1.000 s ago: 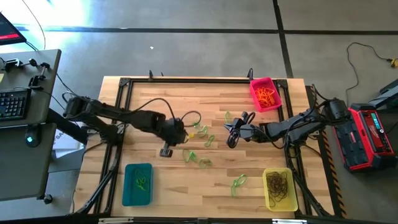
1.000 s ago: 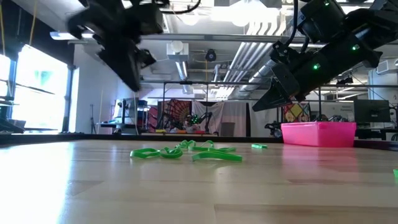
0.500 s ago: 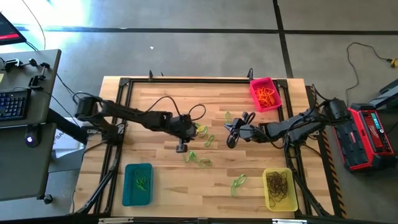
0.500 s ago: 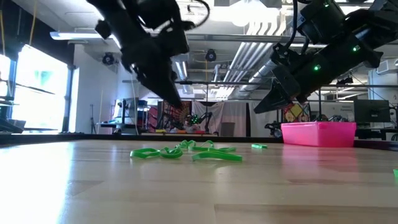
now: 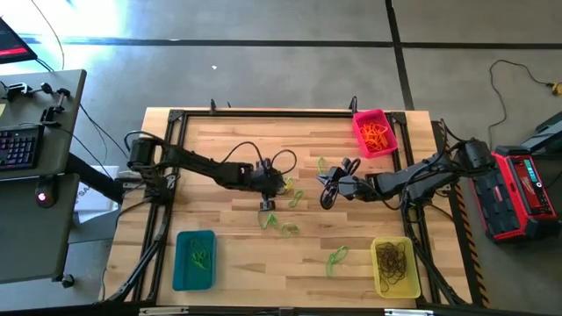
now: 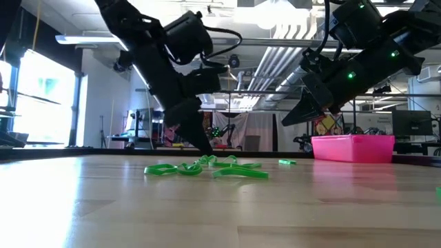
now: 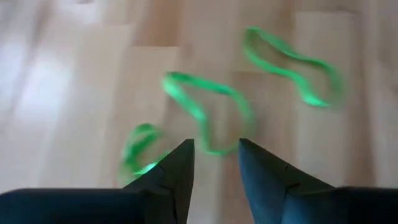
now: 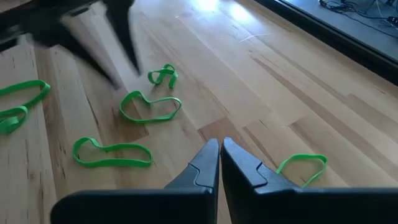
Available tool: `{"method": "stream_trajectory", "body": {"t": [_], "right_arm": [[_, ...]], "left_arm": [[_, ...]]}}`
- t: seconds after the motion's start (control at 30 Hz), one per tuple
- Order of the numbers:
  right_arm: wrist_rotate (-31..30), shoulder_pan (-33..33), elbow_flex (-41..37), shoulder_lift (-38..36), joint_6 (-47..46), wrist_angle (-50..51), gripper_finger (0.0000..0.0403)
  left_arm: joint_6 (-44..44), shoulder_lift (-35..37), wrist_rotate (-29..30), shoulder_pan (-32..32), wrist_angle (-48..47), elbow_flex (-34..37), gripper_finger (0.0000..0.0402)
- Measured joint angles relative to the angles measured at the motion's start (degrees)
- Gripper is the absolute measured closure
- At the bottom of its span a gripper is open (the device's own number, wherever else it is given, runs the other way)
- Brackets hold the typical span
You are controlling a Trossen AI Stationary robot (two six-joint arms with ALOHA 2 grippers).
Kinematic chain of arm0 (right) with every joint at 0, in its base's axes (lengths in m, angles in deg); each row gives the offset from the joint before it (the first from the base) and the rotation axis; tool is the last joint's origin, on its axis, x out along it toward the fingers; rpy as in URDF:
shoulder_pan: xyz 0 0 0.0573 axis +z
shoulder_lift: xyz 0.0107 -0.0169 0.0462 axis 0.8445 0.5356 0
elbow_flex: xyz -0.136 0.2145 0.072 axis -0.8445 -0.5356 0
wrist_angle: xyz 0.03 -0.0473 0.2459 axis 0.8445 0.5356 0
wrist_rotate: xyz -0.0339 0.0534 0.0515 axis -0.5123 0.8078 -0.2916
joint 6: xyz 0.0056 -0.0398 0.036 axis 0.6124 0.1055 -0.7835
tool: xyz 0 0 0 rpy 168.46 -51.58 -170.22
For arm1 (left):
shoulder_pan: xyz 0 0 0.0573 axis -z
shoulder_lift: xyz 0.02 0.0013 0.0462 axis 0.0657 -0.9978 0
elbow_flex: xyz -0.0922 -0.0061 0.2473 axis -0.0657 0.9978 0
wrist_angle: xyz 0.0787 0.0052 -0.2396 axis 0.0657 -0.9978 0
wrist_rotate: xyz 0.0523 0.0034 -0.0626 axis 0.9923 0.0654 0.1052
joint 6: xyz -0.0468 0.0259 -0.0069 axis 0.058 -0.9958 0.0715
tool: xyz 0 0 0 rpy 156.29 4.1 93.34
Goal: Sort rubber bands into baskets
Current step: Put the green rubber band into the blue bin
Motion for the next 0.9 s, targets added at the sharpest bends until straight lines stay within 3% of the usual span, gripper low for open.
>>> {"method": "stream_trajectory", "body": {"t": [0.17,0.5,0.7,0.9], "right_arm": [[0.0,0.0,0.0,0.0,0.01,0.0,0.0396],[0.0,0.0,0.0,0.0,0.15,0.0,0.0396],[0.0,0.0,0.0,0.0,0.06,-0.02,0.0396],[0.0,0.0,0.0,0.0,0.04,-0.21,0.0396]], "left_arm": [[3.53,0.02,3.23,-3.41,0.11,0.0,0.0284],[2.67,-0.41,-2.4,-9.54,2.53,-0.03,0.0284],[1.51,-3.81,-6.92,-10.72,2.8,-0.04,0.0284],[0.58,-5.55,-7.34,-10.74,3.03,-0.26,0.0291]]}}
